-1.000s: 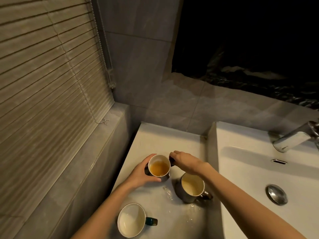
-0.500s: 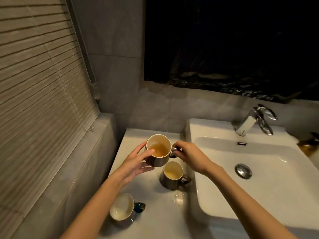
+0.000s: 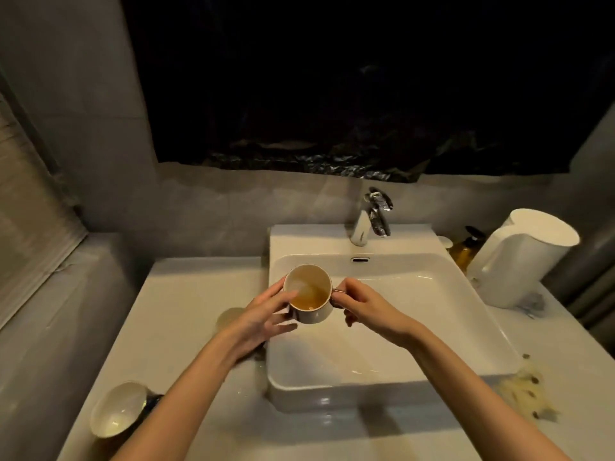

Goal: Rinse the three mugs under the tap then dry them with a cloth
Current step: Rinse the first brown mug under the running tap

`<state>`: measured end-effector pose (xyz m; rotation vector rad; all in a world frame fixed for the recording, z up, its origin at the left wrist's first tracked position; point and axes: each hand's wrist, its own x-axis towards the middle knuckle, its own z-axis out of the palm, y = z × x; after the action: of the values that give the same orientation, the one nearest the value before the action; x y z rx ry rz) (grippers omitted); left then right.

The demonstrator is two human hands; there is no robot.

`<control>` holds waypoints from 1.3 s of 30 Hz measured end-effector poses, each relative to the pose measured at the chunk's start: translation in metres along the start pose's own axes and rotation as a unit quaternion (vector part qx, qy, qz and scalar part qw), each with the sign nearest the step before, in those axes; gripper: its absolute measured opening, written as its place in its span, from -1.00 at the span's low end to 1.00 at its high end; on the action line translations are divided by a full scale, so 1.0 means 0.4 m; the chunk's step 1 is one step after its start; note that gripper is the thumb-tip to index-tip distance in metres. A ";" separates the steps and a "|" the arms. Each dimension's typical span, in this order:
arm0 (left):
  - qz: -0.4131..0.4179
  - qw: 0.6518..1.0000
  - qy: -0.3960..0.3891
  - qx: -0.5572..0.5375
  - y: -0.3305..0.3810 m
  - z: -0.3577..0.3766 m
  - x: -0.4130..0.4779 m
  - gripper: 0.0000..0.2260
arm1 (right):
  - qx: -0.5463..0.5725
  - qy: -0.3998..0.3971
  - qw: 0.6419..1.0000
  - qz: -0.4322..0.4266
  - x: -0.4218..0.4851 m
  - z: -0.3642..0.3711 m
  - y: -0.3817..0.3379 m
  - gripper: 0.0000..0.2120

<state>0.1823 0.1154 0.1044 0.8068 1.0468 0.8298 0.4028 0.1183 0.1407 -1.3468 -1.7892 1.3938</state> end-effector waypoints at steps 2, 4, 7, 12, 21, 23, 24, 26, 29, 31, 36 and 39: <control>0.006 0.998 0.020 0.055 -0.005 0.070 0.021 -0.42 | -0.023 0.024 0.999 -0.016 -0.021 -0.064 0.030 -0.85; 0.021 0.993 0.049 0.105 -0.011 0.127 0.041 -0.45 | -0.067 0.053 0.996 -0.039 -0.036 -0.121 0.063 -0.87; 0.031 0.990 0.071 0.120 -0.026 0.201 0.081 -0.42 | -0.167 0.096 0.978 -0.085 -0.052 -0.208 0.124 -0.91; 0.055 0.981 0.140 0.124 -0.040 0.286 0.131 -0.54 | -0.357 0.131 0.913 -0.148 -0.055 -0.301 0.213 -0.97; 0.074 0.971 0.164 0.158 -0.054 0.315 0.150 -0.66 | -0.619 0.110 0.761 -0.161 -0.042 -0.347 0.332 -0.59; 0.070 0.970 0.167 0.165 -0.056 0.308 0.153 -0.64 | -0.621 0.120 0.754 -0.178 -0.037 -0.347 0.329 -0.57; 0.068 0.969 0.167 0.168 -0.057 0.304 0.154 -0.64 | -0.615 0.123 0.758 -0.179 -0.034 -0.344 0.323 -0.59; 0.067 0.969 0.165 0.174 -0.055 0.293 0.157 -0.64 | -0.559 0.145 0.797 -0.176 -0.023 -0.338 0.314 -0.71; 0.072 0.969 0.157 0.178 -0.046 0.277 0.162 -0.66 | -0.312 0.167 0.931 -0.089 -0.006 -0.335 0.284 -0.97; 0.078 0.967 0.150 0.189 -0.040 0.268 0.165 -0.64 | -0.140 0.159 0.977 -0.003 -0.002 -0.340 0.263 -0.92; 0.072 0.981 0.102 0.150 -0.031 0.259 0.171 -0.54 | 0.123 0.094 0.986 0.065 -0.025 -0.330 0.244 -0.92; 0.028 0.992 0.047 0.111 -0.031 0.261 0.179 -0.37 | 0.222 0.051 0.972 0.060 -0.034 -0.321 0.237 -0.92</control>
<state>0.3026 0.1554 0.0952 0.9959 1.2202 0.8146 0.5526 0.1594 0.1012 -1.2696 -1.2458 1.6352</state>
